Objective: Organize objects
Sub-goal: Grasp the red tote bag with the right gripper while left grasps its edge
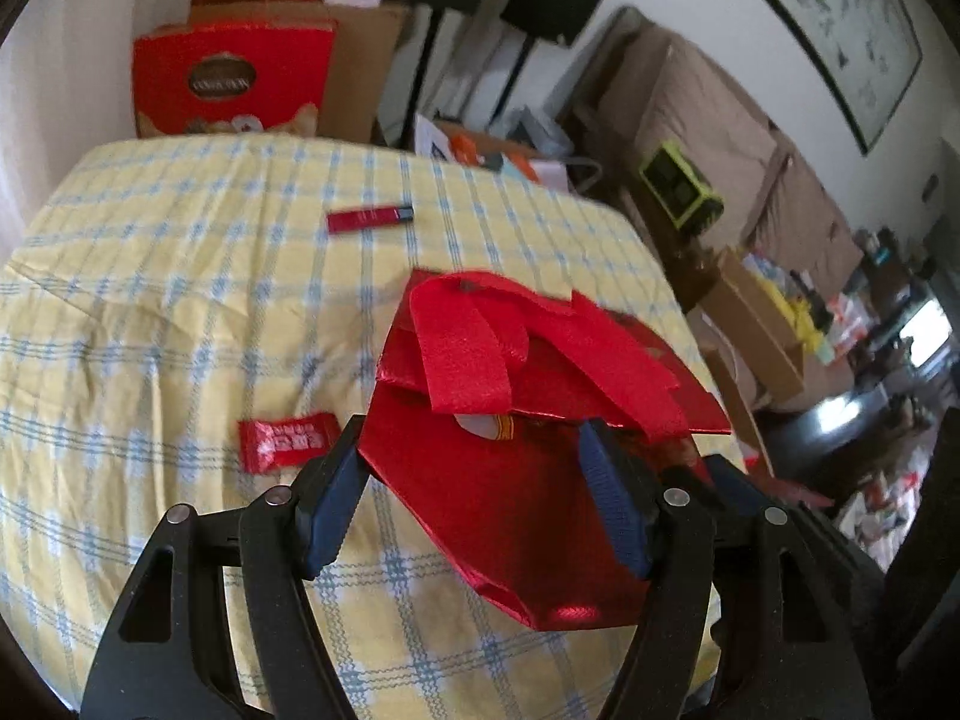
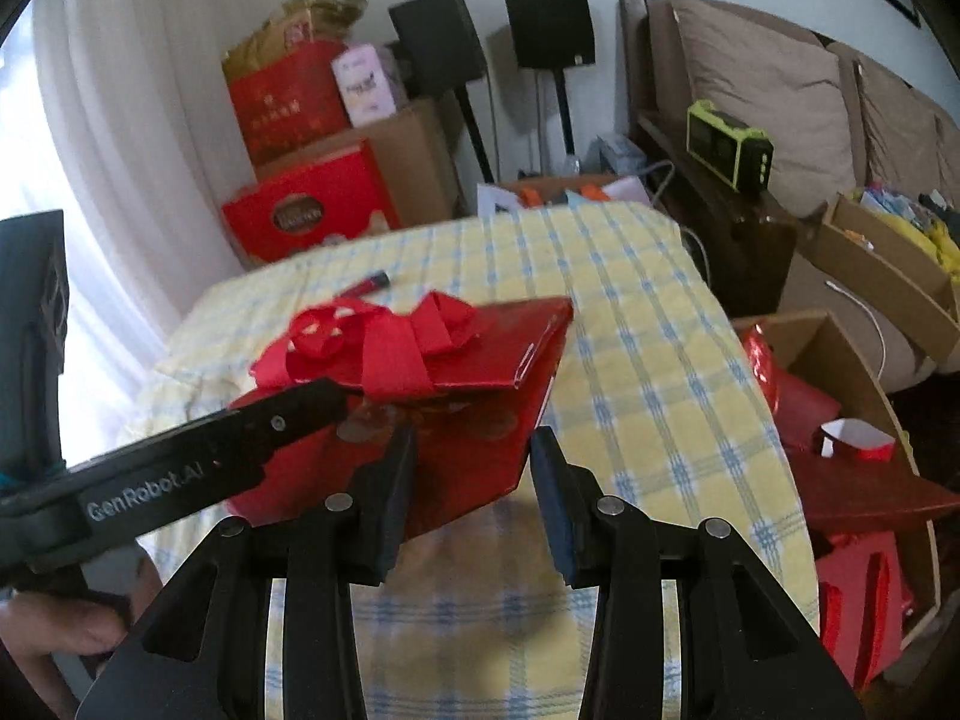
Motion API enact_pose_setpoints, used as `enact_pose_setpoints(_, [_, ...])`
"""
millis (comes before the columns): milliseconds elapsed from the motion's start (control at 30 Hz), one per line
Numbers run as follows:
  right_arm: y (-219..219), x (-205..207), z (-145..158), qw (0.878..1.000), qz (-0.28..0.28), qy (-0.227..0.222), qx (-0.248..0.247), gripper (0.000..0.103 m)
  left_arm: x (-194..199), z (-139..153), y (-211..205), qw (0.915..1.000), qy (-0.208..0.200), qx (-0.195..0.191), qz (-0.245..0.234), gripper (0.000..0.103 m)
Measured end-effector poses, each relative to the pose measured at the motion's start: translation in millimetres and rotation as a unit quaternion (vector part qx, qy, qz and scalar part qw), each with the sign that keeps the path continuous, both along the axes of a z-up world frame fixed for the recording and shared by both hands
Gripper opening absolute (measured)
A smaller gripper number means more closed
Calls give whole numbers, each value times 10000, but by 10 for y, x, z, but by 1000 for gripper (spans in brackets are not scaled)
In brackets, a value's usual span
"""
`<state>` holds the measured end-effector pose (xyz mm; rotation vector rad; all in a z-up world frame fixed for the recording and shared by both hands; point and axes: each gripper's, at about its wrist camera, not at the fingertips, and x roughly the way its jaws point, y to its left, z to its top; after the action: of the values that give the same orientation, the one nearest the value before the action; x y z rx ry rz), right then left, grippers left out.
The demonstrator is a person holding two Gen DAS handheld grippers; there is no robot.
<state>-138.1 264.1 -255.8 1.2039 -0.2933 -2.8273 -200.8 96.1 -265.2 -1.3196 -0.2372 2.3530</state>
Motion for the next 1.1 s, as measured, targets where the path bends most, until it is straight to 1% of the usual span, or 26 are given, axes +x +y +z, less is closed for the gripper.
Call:
enact_pose_setpoints(67, [51,-32,-75,9998,4,-197,-37,42,0,-95,52,9995,-207,-151,-174,67])
enact_pose_setpoints(133, [102,-60,-174,9986,0,-484,-206,44,-2,-162,63,9988,-371,-146,-280,67])
enact_pose_setpoints(200, [158,-72,-243,9968,-85,-671,-420,45,15,-179,76,9984,-408,-139,-377,67])
enact_pose_setpoints(333, [204,-73,-265,9957,-75,-796,-463,46,13,-192,88,9973,-525,-123,-493,67])
enact_pose_setpoints(367, [235,-71,-263,9950,-73,-817,-569,49,0,-206,72,9964,-617,-98,-564,67])
enact_pose_setpoints(400, [295,-61,-263,9934,-36,-834,-785,51,-10,-212,61,9960,-652,-59,-609,67])
enact_pose_setpoints(467, [381,-37,-256,9897,10,-864,-1140,51,-47,-210,-23,9948,-778,154,-639,67])
enact_pose_setpoints(500, [442,-18,-253,9869,0,-848,-1375,51,-69,-213,-72,9937,-882,322,-620,67])
enact_pose_setpoints(567, [584,25,-247,9787,-63,-735,-1918,51,-133,-223,-213,9887,-1132,847,-508,67])
enact_pose_setpoints(633, [697,55,-248,9685,-121,-658,-2399,51,-212,-246,-408,9792,-1263,1568,-248,70])
enact_pose_setpoints(667, [730,63,-249,9658,-152,-647,-2507,51,-241,-275,-509,9754,-1326,1759,-83,70])
enact_pose_setpoints(700, [752,63,-247,9640,-175,-654,-2573,51,-260,-297,-566,9759,-1353,1710,21,70])
enact_pose_setpoints(733, [760,61,-248,9634,-190,-675,-2589,50,-276,-317,-600,9785,-1355,1555,73,69])
enact_pose_setpoints(800, [745,52,-256,9633,-192,-692,-2588,49,-282,-323,-631,9789,-1297,1578,13,69])
enact_pose_setpoints(867, [700,32,-265,9624,-99,-666,-2630,40,-274,-322,-626,9794,-1279,1561,46,69])
enact_pose_setpoints(900, [690,24,-268,9627,-75,-656,-2623,40,-264,-320,-597,9805,-1238,1527,11,68])
enact_pose_setpoints(1000, [651,4,-272,9672,-133,-605,-2464,35,-224,-311,-497,9836,-1088,1437,-112,68])
enact_pose_setpoints(1100, [661,-15,-283,9718,-281,-533,-2280,32,-221,-332,-423,9832,-1018,1511,-95,64])
